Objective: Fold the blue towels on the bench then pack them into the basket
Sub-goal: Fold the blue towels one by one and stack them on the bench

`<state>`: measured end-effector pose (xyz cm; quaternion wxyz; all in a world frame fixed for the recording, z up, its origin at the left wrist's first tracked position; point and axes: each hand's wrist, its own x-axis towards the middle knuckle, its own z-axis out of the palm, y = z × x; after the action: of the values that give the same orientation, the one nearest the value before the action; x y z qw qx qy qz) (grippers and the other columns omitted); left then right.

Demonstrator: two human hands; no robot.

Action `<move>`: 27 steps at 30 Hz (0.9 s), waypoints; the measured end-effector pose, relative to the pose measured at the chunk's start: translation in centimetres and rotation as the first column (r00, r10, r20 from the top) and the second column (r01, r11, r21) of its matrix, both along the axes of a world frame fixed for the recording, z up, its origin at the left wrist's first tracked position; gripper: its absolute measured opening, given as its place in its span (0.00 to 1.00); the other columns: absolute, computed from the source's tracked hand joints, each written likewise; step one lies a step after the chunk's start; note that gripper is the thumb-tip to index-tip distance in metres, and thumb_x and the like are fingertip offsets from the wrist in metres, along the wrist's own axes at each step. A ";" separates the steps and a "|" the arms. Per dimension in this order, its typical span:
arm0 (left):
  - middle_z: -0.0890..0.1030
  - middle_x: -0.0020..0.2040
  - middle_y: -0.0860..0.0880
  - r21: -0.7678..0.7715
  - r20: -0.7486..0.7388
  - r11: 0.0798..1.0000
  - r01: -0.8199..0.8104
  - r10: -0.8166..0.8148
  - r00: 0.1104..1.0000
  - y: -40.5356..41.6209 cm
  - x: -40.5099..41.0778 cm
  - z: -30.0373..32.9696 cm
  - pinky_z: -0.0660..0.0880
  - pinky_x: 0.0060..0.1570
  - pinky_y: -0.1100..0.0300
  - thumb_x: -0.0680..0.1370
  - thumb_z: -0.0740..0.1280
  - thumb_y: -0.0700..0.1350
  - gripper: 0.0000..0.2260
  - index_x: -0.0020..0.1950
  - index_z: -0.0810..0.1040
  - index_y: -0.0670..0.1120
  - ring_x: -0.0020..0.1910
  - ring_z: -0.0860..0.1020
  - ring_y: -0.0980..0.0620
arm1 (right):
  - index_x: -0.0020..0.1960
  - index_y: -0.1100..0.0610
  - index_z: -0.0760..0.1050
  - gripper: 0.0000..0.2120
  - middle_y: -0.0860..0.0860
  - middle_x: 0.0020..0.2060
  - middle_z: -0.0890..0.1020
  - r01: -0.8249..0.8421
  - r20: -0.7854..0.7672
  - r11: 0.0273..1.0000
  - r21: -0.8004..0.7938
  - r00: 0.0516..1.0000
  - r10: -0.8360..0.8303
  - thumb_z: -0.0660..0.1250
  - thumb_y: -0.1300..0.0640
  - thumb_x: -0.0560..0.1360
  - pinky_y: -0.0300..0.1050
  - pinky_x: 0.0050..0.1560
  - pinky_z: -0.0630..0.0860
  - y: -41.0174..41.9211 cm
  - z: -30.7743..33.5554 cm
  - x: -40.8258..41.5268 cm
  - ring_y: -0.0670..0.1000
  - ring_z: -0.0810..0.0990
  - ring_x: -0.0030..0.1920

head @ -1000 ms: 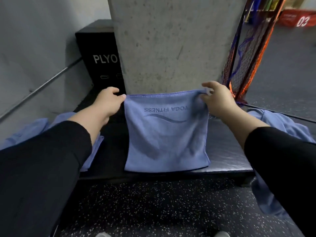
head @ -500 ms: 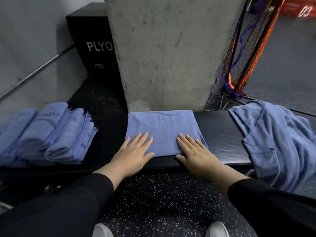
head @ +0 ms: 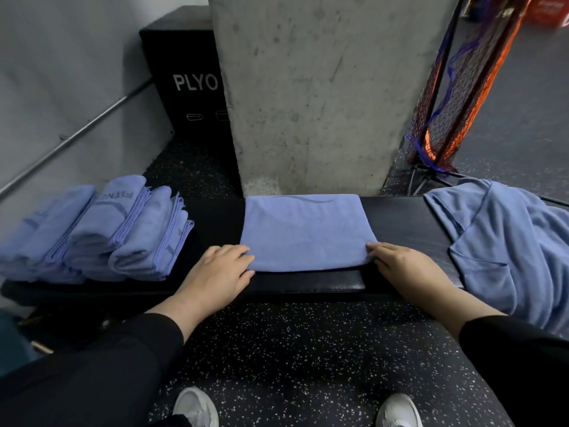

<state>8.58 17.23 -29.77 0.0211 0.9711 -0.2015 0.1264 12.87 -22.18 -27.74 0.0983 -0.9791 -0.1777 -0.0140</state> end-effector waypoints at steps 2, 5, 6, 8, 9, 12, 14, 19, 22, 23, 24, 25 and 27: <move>0.80 0.57 0.51 0.005 -0.014 1.000 -0.023 0.023 1.000 -0.6 0.1 0.4 0.76 0.56 0.50 0.77 0.69 0.56 0.15 0.56 0.82 0.48 0.55 0.80 0.49 | 0.59 0.52 0.80 0.11 0.45 0.64 0.81 0.012 0.004 0.999 0.036 1.000 -0.013 0.65 0.58 0.79 0.48 0.54 0.79 0.2 0.3 0.3 0.52 0.81 0.60; 0.77 0.54 0.53 0.006 -0.036 0.999 -0.047 0.047 0.998 -1.5 0.5 0.5 0.73 0.55 0.52 0.79 0.65 0.56 0.13 0.57 0.80 0.50 0.52 0.77 0.50 | 0.56 0.51 0.78 0.08 0.47 0.58 0.84 0.049 -0.024 0.993 0.107 0.999 -0.046 0.64 0.57 0.79 0.50 0.52 0.78 0.1 0.8 0.6 0.55 0.82 0.56; 0.77 0.53 0.53 0.016 -0.036 0.998 -0.053 0.053 0.998 -1.7 0.7 0.6 0.73 0.55 0.52 0.79 0.64 0.54 0.11 0.56 0.80 0.50 0.52 0.77 0.50 | 0.56 0.51 0.78 0.07 0.47 0.56 0.85 0.062 -0.036 0.992 0.114 0.998 -0.058 0.63 0.56 0.79 0.50 0.51 0.78 0.1 0.9 0.6 0.55 0.82 0.55; 0.76 0.50 0.53 0.052 -0.030 0.997 -0.054 0.056 0.998 -1.7 1.0 0.7 0.72 0.54 0.52 0.78 0.65 0.48 0.07 0.53 0.80 0.50 0.50 0.77 0.50 | 0.57 0.52 0.78 0.08 0.48 0.55 0.85 0.071 -0.045 0.992 0.102 0.997 -0.067 0.63 0.56 0.80 0.48 0.49 0.76 0.0 1.3 0.6 0.56 0.82 0.54; 0.76 0.49 0.53 0.060 -0.031 0.997 -0.052 0.054 0.998 -1.6 1.1 0.8 0.73 0.53 0.52 0.77 0.65 0.46 0.05 0.50 0.80 0.50 0.49 0.77 0.50 | 0.57 0.52 0.78 0.08 0.48 0.55 0.85 0.068 -0.047 0.993 0.094 0.997 -0.064 0.63 0.57 0.80 0.47 0.48 0.75 0.0 1.4 0.5 0.56 0.82 0.53; 0.77 0.48 0.53 0.033 -0.073 0.999 -0.035 0.038 0.997 -0.9 1.3 1.3 0.73 0.55 0.53 0.77 0.63 0.44 0.05 0.47 0.79 0.48 0.51 0.77 0.51 | 0.55 0.52 0.78 0.08 0.50 0.51 0.85 0.063 -0.070 0.995 0.081 0.996 -0.057 0.63 0.57 0.79 0.48 0.47 0.75 -0.1 2.1 0.1 0.57 0.82 0.50; 0.78 0.51 0.54 0.008 -0.193 0.999 -0.045 0.046 0.980 -0.3 1.1 2.2 0.70 0.60 0.54 0.77 0.54 0.50 0.15 0.50 0.78 0.47 0.55 0.76 0.52 | 0.54 0.51 0.78 0.07 0.50 0.47 0.84 0.069 -0.103 0.995 0.074 0.993 -0.061 0.64 0.56 0.79 0.47 0.46 0.74 -0.2 2.8 -0.4 0.56 0.81 0.48; 0.76 0.40 0.54 -0.195 -0.459 0.962 -0.190 0.082 0.885 0.2 -1.2 5.0 0.73 0.45 0.53 0.78 0.57 0.53 0.11 0.42 0.72 0.49 0.41 0.75 0.52 | 0.45 0.44 0.75 0.07 0.43 0.36 0.80 0.110 -0.279 0.989 0.098 0.957 -0.079 0.64 0.56 0.78 0.44 0.43 0.71 -0.1 5.1 -2.3 0.51 0.79 0.41; 0.69 0.31 0.54 -0.352 -0.572 0.877 -0.327 0.075 0.817 0.0 -2.7 6.2 0.64 0.34 0.56 0.79 0.62 0.46 0.10 0.39 0.68 0.46 0.30 0.66 0.55 | 0.37 0.44 0.73 0.13 0.43 0.33 0.80 0.149 -0.337 0.978 0.146 0.937 -0.092 0.63 0.58 0.76 0.45 0.42 0.73 -0.1 6.5 -3.3 0.47 0.78 0.38; 0.68 0.30 0.55 -0.395 -0.599 0.845 -0.360 0.061 0.799 0.0 -3.0 6.6 0.63 0.34 0.56 0.79 0.63 0.45 0.10 0.38 0.68 0.46 0.30 0.65 0.56 | 0.35 0.46 0.73 0.14 0.43 0.31 0.79 0.164 -0.349 0.968 0.191 0.933 -0.090 0.63 0.59 0.76 0.45 0.42 0.73 -0.1 7.0 -3.7 0.46 0.76 0.35; 0.67 0.29 0.56 -0.431 -0.616 0.817 -0.383 0.044 0.787 0.1 -3.3 7.1 0.62 0.35 0.56 0.78 0.63 0.45 0.11 0.36 0.68 0.47 0.30 0.64 0.57 | 0.33 0.48 0.73 0.15 0.43 0.28 0.77 0.182 -0.359 0.953 0.241 0.929 -0.087 0.62 0.60 0.77 0.45 0.40 0.72 -0.1 7.4 -4.2 0.45 0.73 0.33; 0.67 0.29 0.56 -0.466 -0.621 0.790 -0.398 0.028 0.783 0.1 -3.5 7.5 0.62 0.35 0.56 0.76 0.64 0.46 0.11 0.35 0.69 0.49 0.30 0.65 0.57 | 0.32 0.50 0.72 0.16 0.43 0.27 0.76 0.200 -0.371 0.936 0.290 0.925 -0.082 0.62 0.61 0.77 0.45 0.40 0.71 0.0 7.8 -4.5 0.45 0.72 0.32; 0.69 0.29 0.55 -0.552 -0.636 0.703 -0.449 -0.007 0.771 0.1 -3.7 8.1 0.65 0.37 0.56 0.72 0.63 0.47 0.08 0.32 0.71 0.51 0.32 0.68 0.56 | 0.33 0.52 0.74 0.15 0.43 0.28 0.76 0.246 -0.396 0.884 0.398 0.915 -0.076 0.62 0.62 0.77 0.46 0.41 0.71 -0.1 8.1 -5.0 0.44 0.72 0.32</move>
<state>4.90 17.33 -21.72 0.4185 0.9005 0.0013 -0.1183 7.88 -22.23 -19.68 0.3466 -0.9278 -0.0646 0.1222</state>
